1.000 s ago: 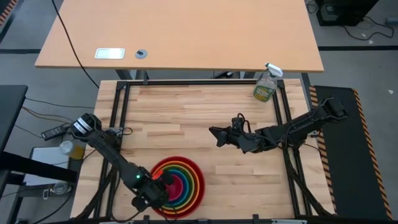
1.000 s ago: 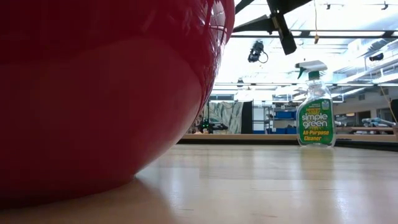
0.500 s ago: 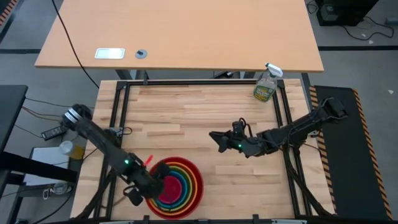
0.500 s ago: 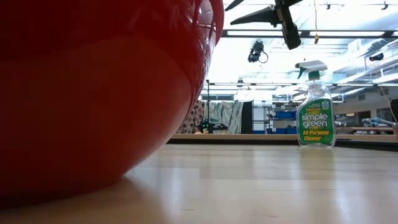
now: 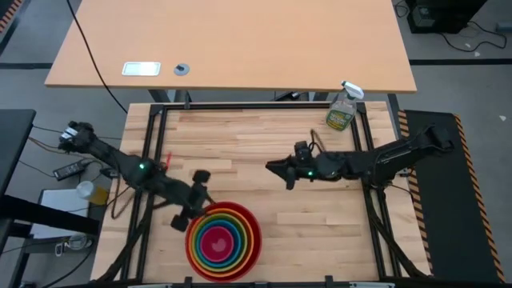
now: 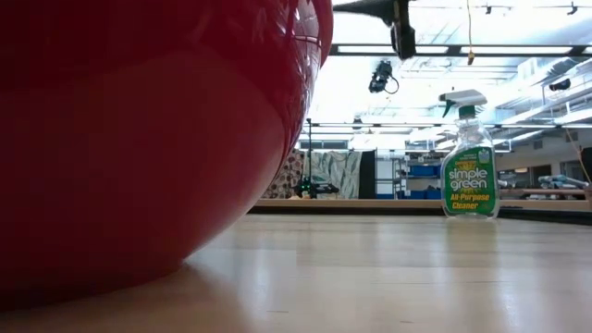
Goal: Nest bowls inside each other
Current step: Return to Home Position
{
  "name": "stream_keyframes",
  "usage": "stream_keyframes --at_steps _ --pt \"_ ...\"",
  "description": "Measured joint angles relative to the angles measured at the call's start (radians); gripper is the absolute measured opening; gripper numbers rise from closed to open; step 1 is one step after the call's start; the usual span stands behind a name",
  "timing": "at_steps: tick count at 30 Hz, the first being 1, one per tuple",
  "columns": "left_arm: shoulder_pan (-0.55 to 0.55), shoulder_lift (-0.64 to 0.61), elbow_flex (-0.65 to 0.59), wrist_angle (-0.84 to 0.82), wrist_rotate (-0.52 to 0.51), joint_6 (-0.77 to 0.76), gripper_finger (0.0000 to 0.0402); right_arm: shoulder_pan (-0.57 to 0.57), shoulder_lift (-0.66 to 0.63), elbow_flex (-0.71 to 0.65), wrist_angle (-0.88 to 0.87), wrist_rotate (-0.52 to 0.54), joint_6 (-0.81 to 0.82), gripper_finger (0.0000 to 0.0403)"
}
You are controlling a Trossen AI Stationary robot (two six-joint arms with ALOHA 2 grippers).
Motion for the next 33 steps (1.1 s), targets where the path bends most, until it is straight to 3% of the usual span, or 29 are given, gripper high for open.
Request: stream_keyframes --at_steps 5,12,19,33 --pt "0.106 -0.126 -0.056 0.077 -0.064 -0.042 0.0185 -0.060 -0.128 -0.052 0.001 -0.074 -0.094 0.0103" --pt "0.281 -0.304 -0.167 0.241 -0.071 -0.091 0.0179 -0.133 -0.392 -0.247 0.039 -0.100 -0.113 0.0102" --pt "0.379 -0.490 -0.354 0.388 -0.068 -0.168 0.0151 -0.184 -0.627 -0.453 0.166 -0.144 -0.111 0.0102" --pt "0.560 -0.761 -0.658 0.509 -0.090 -0.346 0.0114 -0.300 -1.085 -0.723 0.125 -0.154 -0.062 0.0100"
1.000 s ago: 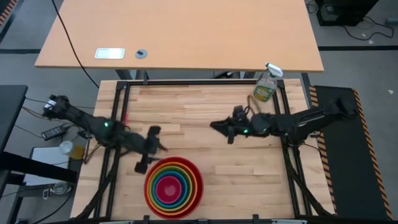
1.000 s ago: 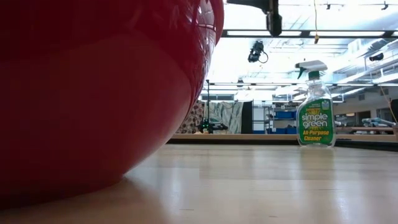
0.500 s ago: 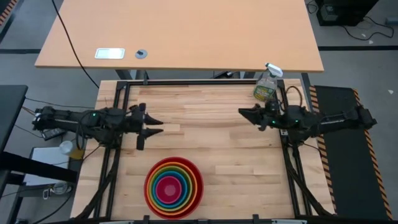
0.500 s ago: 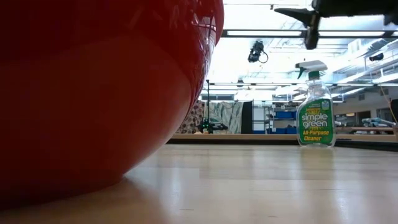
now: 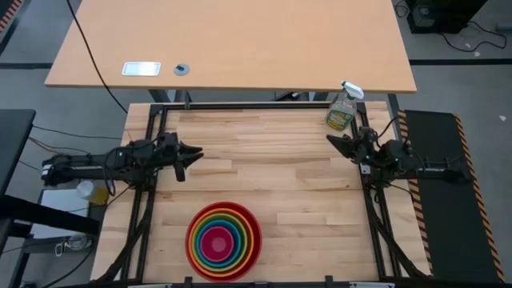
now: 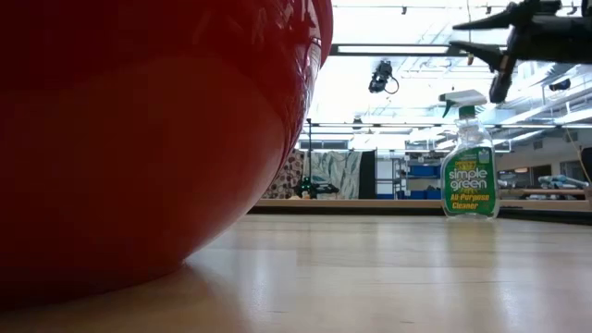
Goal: Nest bowls inside each other
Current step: Return to Home Position
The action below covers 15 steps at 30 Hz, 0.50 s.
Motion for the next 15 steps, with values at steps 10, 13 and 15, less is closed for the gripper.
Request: stream_keyframes --at_steps 10,13,15 --pt "0.045 -0.162 -0.119 0.002 -0.052 -0.068 0.0114 -0.036 -0.237 -0.017 -0.249 -0.043 0.004 0.0100" --pt "0.051 -0.214 -0.153 0.004 -0.070 -0.076 0.0114 -0.046 -0.234 -0.019 -0.296 -0.064 -0.012 0.0100" --pt "0.052 -0.246 -0.172 0.003 -0.071 -0.079 0.0114 -0.055 -0.237 -0.019 -0.353 -0.056 0.002 0.0100"
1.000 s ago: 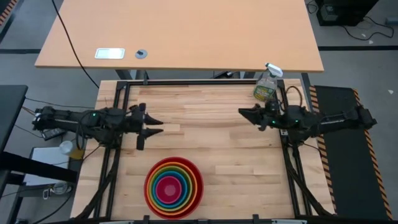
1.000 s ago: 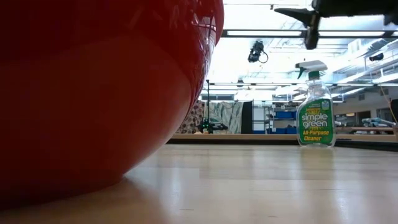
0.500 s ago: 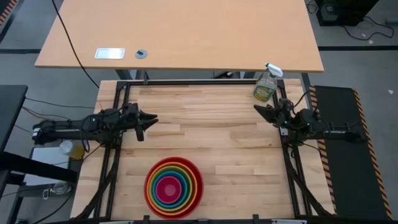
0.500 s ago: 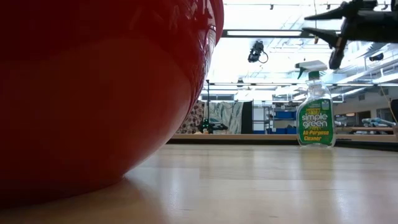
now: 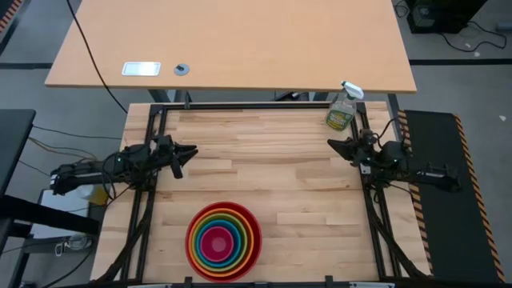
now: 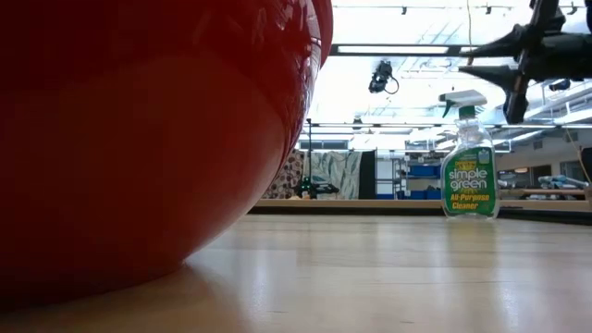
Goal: Nest bowls inside each other
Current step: Return to Home Position
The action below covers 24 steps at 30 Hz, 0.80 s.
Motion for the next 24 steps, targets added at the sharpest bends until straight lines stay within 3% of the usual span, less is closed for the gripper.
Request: stream_keyframes --at_steps 7,15,24 --pt "0.000 -0.048 -0.061 0.000 -0.007 -0.024 0.0114 -0.023 0.001 -0.021 -0.056 0.004 0.002 0.0100" --pt "0.000 -0.052 -0.142 0.108 -0.009 -0.048 0.0114 -0.031 0.008 -0.123 0.017 -0.004 0.077 0.0100" --pt "0.000 -0.050 -0.147 0.123 -0.024 0.033 0.0114 -0.031 0.002 -0.124 0.037 0.005 0.010 0.0100"
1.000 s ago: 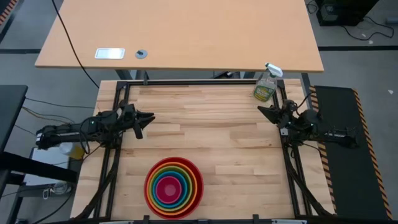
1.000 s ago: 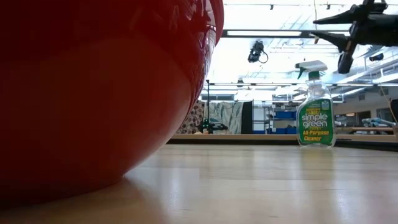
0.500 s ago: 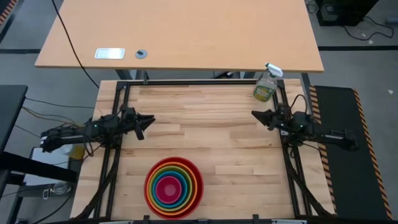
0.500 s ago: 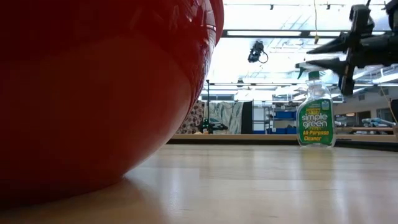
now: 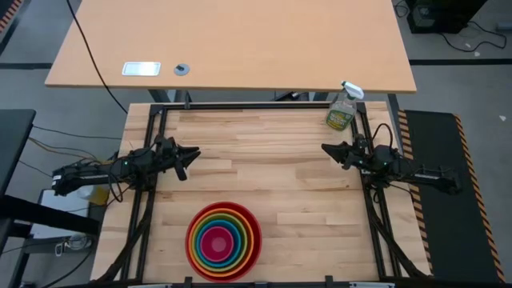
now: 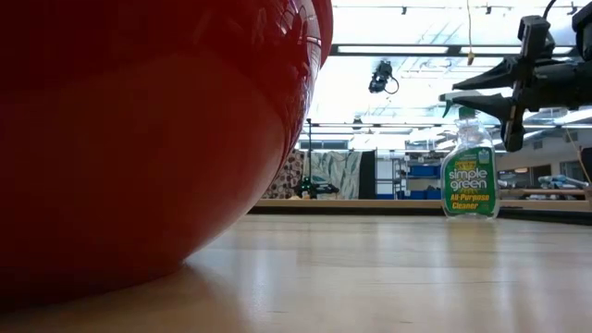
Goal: Nest bowls inside each other
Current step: Return to Home Position
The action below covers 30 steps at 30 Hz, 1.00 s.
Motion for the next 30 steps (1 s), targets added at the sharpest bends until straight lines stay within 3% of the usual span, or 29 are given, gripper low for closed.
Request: stream_keyframes --at_steps 5,11,13,17,21,30 --pt "0.000 0.001 0.000 -0.001 0.000 0.031 0.0114 0.000 0.000 0.000 -0.003 0.011 -0.010 0.0100" --pt "0.000 0.001 0.000 0.003 -0.059 0.090 0.0114 0.000 0.001 0.000 -0.002 0.146 -0.009 0.0100" --pt "0.000 0.001 0.000 0.004 -0.082 0.191 0.0114 0.000 0.003 0.000 -0.001 0.163 -0.033 0.0100" --pt "-0.001 0.001 0.000 0.005 -0.081 0.356 0.0114 0.000 0.015 0.000 -0.001 0.156 -0.304 0.0100" --pt "-0.001 0.001 0.000 0.004 -0.081 0.389 0.0114 0.000 0.017 0.000 0.000 0.155 -0.573 0.0100" --pt "-0.001 0.001 0.000 0.004 -0.079 0.386 0.0114 0.000 0.018 0.000 0.005 0.153 -0.633 0.0101"
